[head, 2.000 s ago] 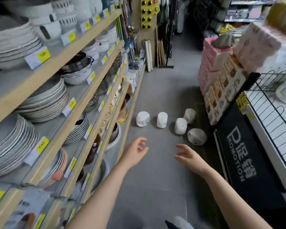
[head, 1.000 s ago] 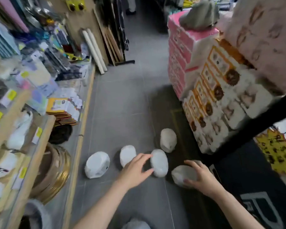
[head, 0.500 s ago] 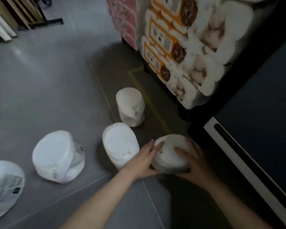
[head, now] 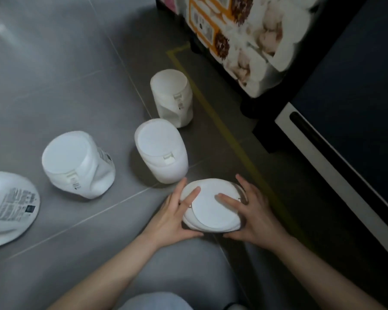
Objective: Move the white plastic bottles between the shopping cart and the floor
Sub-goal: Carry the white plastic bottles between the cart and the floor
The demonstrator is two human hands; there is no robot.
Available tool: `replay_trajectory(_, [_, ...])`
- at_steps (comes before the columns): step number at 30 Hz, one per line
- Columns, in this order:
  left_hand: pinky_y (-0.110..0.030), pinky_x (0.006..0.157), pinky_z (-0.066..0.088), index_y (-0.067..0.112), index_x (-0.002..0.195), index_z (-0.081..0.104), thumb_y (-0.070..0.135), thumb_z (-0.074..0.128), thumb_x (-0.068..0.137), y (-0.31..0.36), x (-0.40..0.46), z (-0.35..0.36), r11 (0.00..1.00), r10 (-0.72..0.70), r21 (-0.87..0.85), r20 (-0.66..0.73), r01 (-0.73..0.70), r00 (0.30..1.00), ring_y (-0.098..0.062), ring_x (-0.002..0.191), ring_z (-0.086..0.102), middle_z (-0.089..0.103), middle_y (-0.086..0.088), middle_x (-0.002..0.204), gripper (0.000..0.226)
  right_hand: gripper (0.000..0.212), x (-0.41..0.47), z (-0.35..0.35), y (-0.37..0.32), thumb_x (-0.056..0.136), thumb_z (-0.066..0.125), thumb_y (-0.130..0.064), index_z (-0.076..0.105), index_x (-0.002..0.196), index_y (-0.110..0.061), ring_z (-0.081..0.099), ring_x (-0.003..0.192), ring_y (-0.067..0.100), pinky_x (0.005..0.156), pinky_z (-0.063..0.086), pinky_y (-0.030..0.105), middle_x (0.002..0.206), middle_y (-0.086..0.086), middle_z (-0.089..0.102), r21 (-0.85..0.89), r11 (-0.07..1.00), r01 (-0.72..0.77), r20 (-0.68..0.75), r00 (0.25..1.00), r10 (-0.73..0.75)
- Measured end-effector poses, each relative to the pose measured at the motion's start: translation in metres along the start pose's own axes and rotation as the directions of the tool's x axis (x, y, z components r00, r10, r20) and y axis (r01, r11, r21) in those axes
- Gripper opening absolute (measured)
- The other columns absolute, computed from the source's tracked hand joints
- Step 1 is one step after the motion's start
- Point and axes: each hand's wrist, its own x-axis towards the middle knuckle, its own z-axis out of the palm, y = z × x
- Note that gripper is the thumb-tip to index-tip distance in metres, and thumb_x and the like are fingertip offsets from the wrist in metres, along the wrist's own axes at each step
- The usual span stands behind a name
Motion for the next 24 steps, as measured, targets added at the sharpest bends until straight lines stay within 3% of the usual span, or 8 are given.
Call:
replay_trajectory(2, [-0.045, 0.114, 0.026, 0.049, 0.146, -0.001, 0.065, 0.067, 0.069, -0.001, -0.005, 0.001, 0.999, 0.036, 0.004, -0.019, -0.036, 0.999, -0.033, 0.144, 0.015, -0.001, -0.012, 0.157, 0.103, 0.090, 0.001, 0.007, 0.000, 0.063, 0.069, -0.060, 0.019, 0.137, -0.055, -0.001, 0.140, 0.016, 0.109, 0.020, 0.042, 0.154, -0.002, -0.007, 0.105, 0.994, 0.025, 0.035, 0.999, -0.029])
replay_trajectory(5, [-0.045, 0.114, 0.026, 0.054, 0.144, 0.005, 0.063, 0.066, 0.073, -0.003, -0.007, -0.001, 0.999, 0.046, -0.003, -0.003, -0.046, 0.999, -0.031, 0.143, 0.014, 0.000, -0.008, 0.155, 0.094, 0.083, 0.006, 0.016, 0.002, 0.066, 0.072, -0.056, 0.028, 0.136, -0.046, 0.002, 0.136, 0.007, 0.109, 0.022, 0.030, 0.151, -0.001, 0.006, 0.192, 0.977, 0.092, -0.016, 0.996, -0.091])
replay_trajectory(10, [-0.040, 0.118, 0.020, 0.067, 0.134, 0.001, 0.069, 0.058, 0.071, 0.005, -0.003, -0.048, 0.997, -0.036, -0.057, 0.093, 0.042, 0.995, -0.019, 0.144, 0.005, -0.004, 0.006, 0.153, 0.085, 0.088, 0.025, -0.014, -0.016, 0.063, 0.082, -0.047, 0.027, 0.132, -0.054, 0.009, 0.130, -0.010, 0.105, 0.016, 0.005, 0.141, -0.030, 0.000, 0.364, 0.931, 0.013, 0.081, 0.996, -0.045])
replay_trajectory(14, [-0.040, 0.117, 0.022, 0.071, 0.129, -0.007, 0.077, 0.048, 0.066, 0.028, -0.005, -0.123, 0.991, -0.135, 0.012, 0.151, 0.135, 0.979, -0.018, 0.146, 0.003, -0.005, 0.004, 0.156, 0.084, 0.085, 0.049, -0.071, -0.054, 0.061, 0.083, -0.049, 0.037, 0.133, -0.047, 0.018, 0.136, 0.001, 0.113, 0.029, 0.023, 0.144, -0.015, 0.017, 0.456, 0.890, 0.012, 0.089, 0.994, -0.059])
replay_trajectory(19, [-0.041, 0.116, 0.024, 0.073, 0.127, -0.008, 0.079, 0.047, 0.060, 0.078, -0.011, -0.254, 0.966, -0.255, 0.001, 0.121, 0.257, 0.959, -0.016, 0.144, 0.013, 0.002, 0.008, 0.156, 0.087, 0.082, 0.084, -0.184, -0.129, 0.055, 0.080, -0.055, 0.042, 0.127, -0.043, 0.029, 0.127, -0.007, 0.102, 0.026, 0.004, 0.136, -0.018, 0.027, 0.535, 0.845, 0.026, 0.096, 0.991, -0.091])
replay_trajectory(24, [-0.040, 0.115, 0.026, 0.065, 0.131, 0.011, 0.071, 0.056, 0.063, 0.132, -0.027, -0.363, 0.926, -0.347, -0.169, -0.027, 0.338, 0.938, -0.011, 0.141, 0.021, 0.013, 0.009, 0.155, 0.082, 0.078, 0.111, -0.293, -0.204, 0.051, 0.079, -0.055, 0.045, 0.121, -0.046, 0.037, 0.123, -0.003, 0.101, 0.033, 0.010, 0.130, -0.024, 0.034, 0.589, 0.808, 0.017, 0.113, 0.988, -0.103])
